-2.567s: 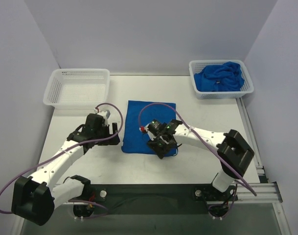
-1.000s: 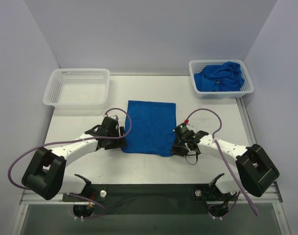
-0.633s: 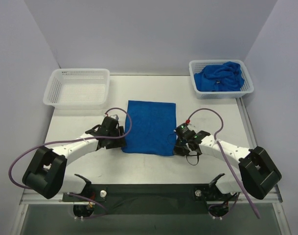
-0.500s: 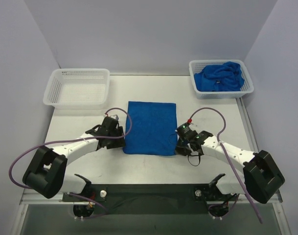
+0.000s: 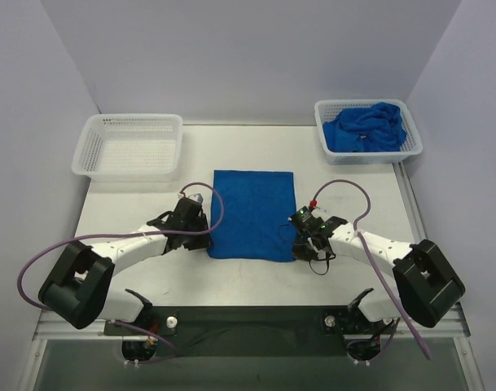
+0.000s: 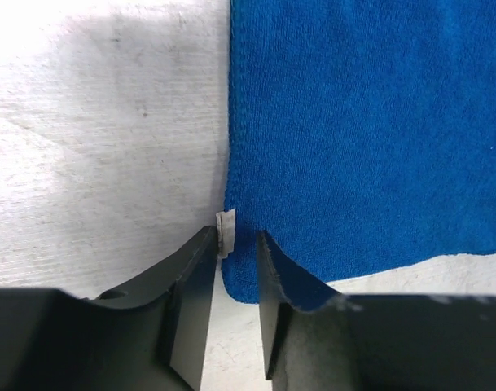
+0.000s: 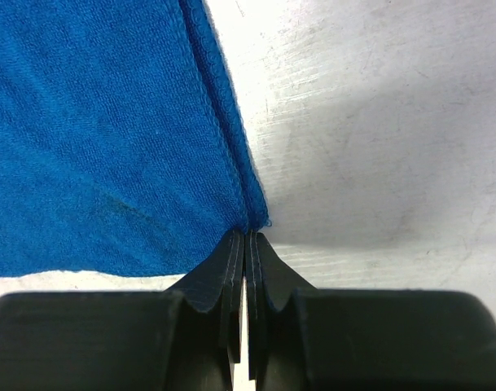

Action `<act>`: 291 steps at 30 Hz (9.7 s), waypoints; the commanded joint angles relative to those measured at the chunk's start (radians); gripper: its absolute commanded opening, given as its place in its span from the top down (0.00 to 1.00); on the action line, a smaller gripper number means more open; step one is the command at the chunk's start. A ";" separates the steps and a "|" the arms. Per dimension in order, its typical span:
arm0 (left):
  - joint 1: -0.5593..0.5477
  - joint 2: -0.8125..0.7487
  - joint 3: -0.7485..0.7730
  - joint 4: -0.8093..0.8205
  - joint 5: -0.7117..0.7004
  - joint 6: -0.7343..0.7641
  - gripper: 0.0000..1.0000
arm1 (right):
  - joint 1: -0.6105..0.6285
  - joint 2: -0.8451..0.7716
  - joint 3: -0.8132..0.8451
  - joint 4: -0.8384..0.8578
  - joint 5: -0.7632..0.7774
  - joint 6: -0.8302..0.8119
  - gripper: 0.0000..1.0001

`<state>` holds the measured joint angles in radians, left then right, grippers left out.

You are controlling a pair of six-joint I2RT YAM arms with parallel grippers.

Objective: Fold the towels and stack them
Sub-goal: Fold the towel

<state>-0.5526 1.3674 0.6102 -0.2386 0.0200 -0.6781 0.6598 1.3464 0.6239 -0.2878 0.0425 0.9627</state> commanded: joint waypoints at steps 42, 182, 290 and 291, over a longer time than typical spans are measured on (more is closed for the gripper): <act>-0.041 -0.077 -0.072 -0.105 0.024 -0.070 0.65 | -0.048 0.054 0.068 -0.149 0.053 -0.151 0.74; 0.253 0.863 0.925 -0.076 0.235 0.373 0.58 | -0.545 1.027 1.251 -0.183 -0.596 -0.739 0.88; 0.192 0.436 0.503 -0.089 0.118 0.314 1.00 | -0.358 0.434 0.474 0.116 -0.244 -0.510 1.00; 0.203 0.455 0.534 -0.100 0.118 0.327 1.00 | -0.356 0.438 0.474 0.122 -0.237 -0.498 1.00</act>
<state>-0.3847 1.7702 1.0374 -0.2951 0.1677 -0.4286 0.2863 1.7634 1.0695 -0.1684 -0.2245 0.4019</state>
